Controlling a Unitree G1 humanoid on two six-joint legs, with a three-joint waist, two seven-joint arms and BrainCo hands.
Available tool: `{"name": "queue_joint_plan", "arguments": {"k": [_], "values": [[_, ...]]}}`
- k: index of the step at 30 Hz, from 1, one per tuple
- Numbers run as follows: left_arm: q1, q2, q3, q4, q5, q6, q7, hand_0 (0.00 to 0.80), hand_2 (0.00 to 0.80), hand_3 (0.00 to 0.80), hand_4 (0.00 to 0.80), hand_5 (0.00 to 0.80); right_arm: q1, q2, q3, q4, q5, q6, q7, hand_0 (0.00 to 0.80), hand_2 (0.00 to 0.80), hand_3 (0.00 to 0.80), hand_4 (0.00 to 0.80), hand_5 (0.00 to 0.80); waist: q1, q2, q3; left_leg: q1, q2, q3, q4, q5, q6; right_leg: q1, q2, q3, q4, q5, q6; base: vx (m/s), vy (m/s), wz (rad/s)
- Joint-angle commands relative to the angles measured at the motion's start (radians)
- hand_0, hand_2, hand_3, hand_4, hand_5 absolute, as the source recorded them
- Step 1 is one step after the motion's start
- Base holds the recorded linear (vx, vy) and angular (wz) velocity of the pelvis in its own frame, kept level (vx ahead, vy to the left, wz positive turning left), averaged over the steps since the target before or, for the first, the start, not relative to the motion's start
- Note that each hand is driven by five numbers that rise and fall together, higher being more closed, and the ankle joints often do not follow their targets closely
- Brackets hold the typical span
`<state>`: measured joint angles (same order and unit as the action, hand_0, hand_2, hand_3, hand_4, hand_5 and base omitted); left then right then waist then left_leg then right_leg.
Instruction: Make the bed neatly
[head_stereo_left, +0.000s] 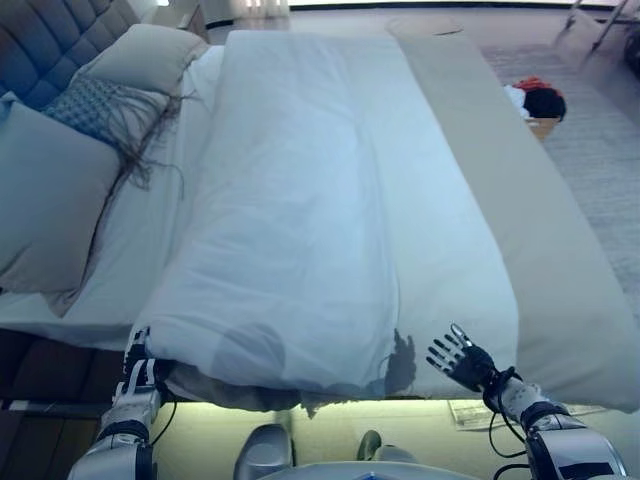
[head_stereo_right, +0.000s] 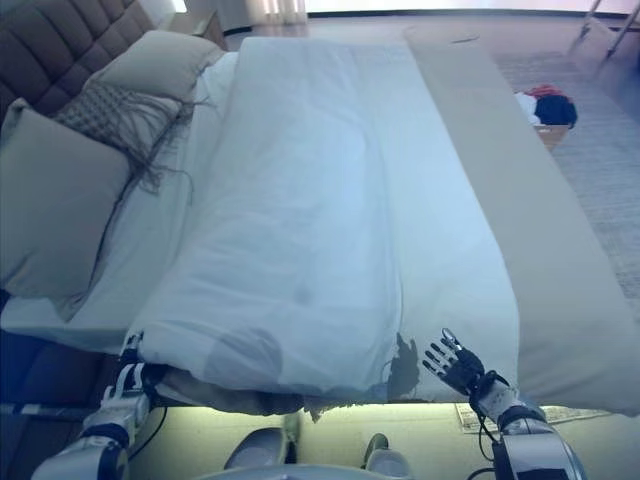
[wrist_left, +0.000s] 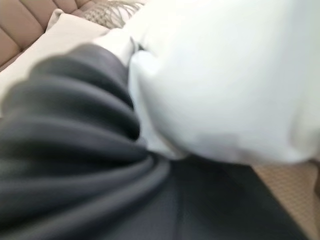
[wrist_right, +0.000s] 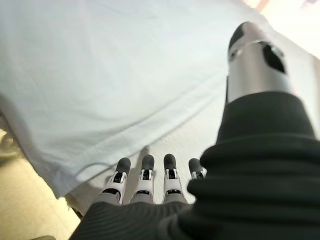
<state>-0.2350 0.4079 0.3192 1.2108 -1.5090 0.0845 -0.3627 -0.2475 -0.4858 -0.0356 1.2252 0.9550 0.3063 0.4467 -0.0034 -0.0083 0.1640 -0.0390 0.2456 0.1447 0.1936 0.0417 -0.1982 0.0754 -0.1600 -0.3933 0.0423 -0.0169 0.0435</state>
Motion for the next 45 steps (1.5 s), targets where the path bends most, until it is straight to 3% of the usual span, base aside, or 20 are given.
{"name": "queue_joint_plan", "arguments": {"k": [1,2,5,7,11,13,15,18,25,32,37,38,39,40,45], "values": [[-0.042,0.058,0.093,-0.028,-0.035,-0.115,0.023,0.8,0.8,0.8,0.8,0.8,-0.018,-0.049,-0.056,0.021,0.054,-0.033,-0.01,0.0,0.0,0.0,0.0,0.0,0.014,0.048,-0.017,0.087,0.013,0.041,-0.125,0.008,0.006,-0.061,-0.113,0.044,0.187,-0.084,0.079,-0.069,0.415,0.34],[-0.037,0.058,0.086,-0.029,-0.039,-0.102,0.033,0.8,0.8,0.8,0.8,0.8,-0.003,-0.047,-0.068,0.017,0.063,-0.03,-0.011,0.0,0.0,0.0,0.0,0.0,0.008,0.05,-0.013,0.095,-0.01,0.046,-0.123,-0.01,0.011,-0.062,-0.146,0.054,0.177,-0.045,0.111,-0.059,0.374,0.41],[-0.041,0.075,0.06,0.001,-0.075,-0.077,0.044,0.8,0.8,0.8,0.8,0.8,0.006,-0.041,-0.073,0.019,0.067,-0.021,-0.005,0.0,0.0,0.0,0.0,0.0,0.004,0.056,-0.007,0.1,-0.069,0.066,-0.144,-0.031,0.037,-0.054,-0.213,0.064,0.093,0.067,0.152,-0.103,0.328,0.39],[-0.053,0.085,0.049,0.018,-0.1,-0.072,0.055,0.8,0.8,0.8,0.8,0.8,-0.009,-0.028,-0.072,0.032,0.066,-0.018,-0.001,0.0,0.0,0.0,0.0,0.0,0.01,0.057,-0.005,0.12,-0.104,0.075,-0.178,-0.041,0.056,-0.048,-0.222,0.059,0.064,0.099,0.166,-0.091,0.275,0.14],[-0.038,0.068,0.056,-0.011,-0.083,-0.097,0.082,0.8,0.8,0.8,0.8,0.8,-0.018,0.018,-0.037,0.032,0.062,-0.004,0.003,0.0,0.0,0.0,0.0,0.0,0.016,0.058,-0.015,0.127,-0.136,0.084,-0.209,-0.044,0.105,-0.088,-0.107,0.052,0.189,-0.011,0.134,-0.082,0.148,-0.01],[-0.043,0.054,0.045,-0.023,-0.069,-0.114,0.086,0.8,0.8,0.8,0.8,0.8,-0.005,0.034,-0.025,0.031,0.07,-0.019,0.005,0.0,0.0,0.0,0.0,0.0,0.028,0.042,-0.015,0.098,-0.144,0.071,-0.173,-0.055,0.109,-0.08,-0.075,0.044,0.173,-0.046,0.11,-0.07,-0.031,-0.14],[-0.055,0.043,0.031,-0.031,-0.069,-0.124,0.087,0.8,0.8,0.8,0.8,0.8,0.0,0.03,-0.02,0.03,0.067,-0.028,0.01,0.0,0.0,0.0,0.0,0.0,0.033,0.032,-0.001,0.069,-0.143,0.051,-0.145,-0.056,0.106,-0.087,-0.055,0.053,0.169,-0.059,0.095,-0.104,-0.044,0.12],[-0.116,0.047,0.007,-0.023,-0.102,-0.14,0.11,0.8,0.8,0.8,0.8,0.8,-0.05,0.014,0.003,0.032,0.091,-0.047,-0.006,0.0,0.0,0.0,0.0,0.0,0.04,0.022,0.054,-0.002,-0.126,0.038,-0.064,-0.068,0.096,-0.131,-0.058,0.047,0.216,-0.079,0.076,-0.268,-0.028,0.22],[-0.269,0.058,-0.059,0.022,-0.216,-0.176,0.164,0.8,0.8,0.8,0.8,0.8,-0.231,-0.028,0.077,0.019,0.164,-0.058,-0.051,0.0,0.0,0.0,0.0,0.0,0.048,0.0,0.195,-0.273,-0.088,0.002,0.213,-0.114,0.088,-0.368,-0.107,0.079,0.487,-0.14,0.034,-0.3,0.018,0.15],[-0.278,0.063,-0.059,0.003,-0.244,-0.191,0.201,0.8,0.8,0.8,0.8,0.8,-0.295,-0.085,0.08,-0.003,0.17,-0.048,-0.031,0.0,0.0,0.0,0.0,0.0,0.074,-0.02,0.248,-0.44,-0.094,-0.035,0.394,-0.2,0.094,-0.543,-0.159,0.111,0.732,-0.237,0.035,-0.113,0.061,0.01],[-0.279,0.086,-0.07,-0.002,-0.219,-0.133,0.197,0.8,0.8,0.8,0.8,0.8,-0.345,-0.153,0.09,-0.001,0.17,-0.025,-0.01,0.0,0.0,0.0,0.0,0.0,0.079,-0.022,0.276,-0.586,-0.071,-0.048,0.53,-0.244,0.089,-0.685,-0.182,0.144,0.86,-0.276,0.03,-0.138,0.097,0.05],[-0.277,0.087,-0.079,-0.005,-0.217,-0.114,0.201,0.662,0.662,0.662,0.662,0.662,-0.35,-0.161,0.094,-0.004,0.176,-0.024,0.0,0.0,0.0,0.0,0.0,0.0,0.081,-0.022,0.279,-0.608,-0.068,-0.053,0.555,-0.254,0.089,-0.709,-0.184,0.148,0.885,-0.284,0.029,-0.107,0.073,0.08],[-0.273,0.087,-0.085,-0.006,-0.212,-0.096,0.202,0.072,0.072,0.072,0.072,0.072,-0.354,-0.165,0.096,-0.006,0.176,-0.022,0.012,0.0,0.0,0.0,0.0,0.0,0.082,-0.023,0.281,-0.627,-0.064,-0.056,0.579,-0.263,0.089,-0.729,-0.186,0.152,0.906,-0.291,0.029,-0.087,0.062,0.06],[-0.269,0.09,-0.091,0.0,-0.196,-0.058,0.196,0.0,0.0,0.0,0.0,0.0,-0.358,-0.169,0.1,-0.009,0.174,-0.021,0.02,0.0,0.0,0.0,0.0,0.0,0.083,-0.024,0.283,-0.649,-0.058,-0.059,0.605,-0.274,0.088,-0.749,-0.19,0.156,0.927,-0.298,0.029,-0.074,0.051,-0.03],[-0.244,0.12,-0.116,0.057,-0.176,0.057,0.135,0.0,0.0,0.0,0.0,0.0,-0.36,-0.205,0.111,-0.021,0.178,0.002,0.055,0.0,0.0,0.0,0.0,0.0,0.077,-0.016,0.286,-0.724,-0.041,-0.072,0.693,-0.307,0.083,-0.825,-0.202,0.178,0.995,-0.321,0.03,-0.053,0.049,0.01]]}}
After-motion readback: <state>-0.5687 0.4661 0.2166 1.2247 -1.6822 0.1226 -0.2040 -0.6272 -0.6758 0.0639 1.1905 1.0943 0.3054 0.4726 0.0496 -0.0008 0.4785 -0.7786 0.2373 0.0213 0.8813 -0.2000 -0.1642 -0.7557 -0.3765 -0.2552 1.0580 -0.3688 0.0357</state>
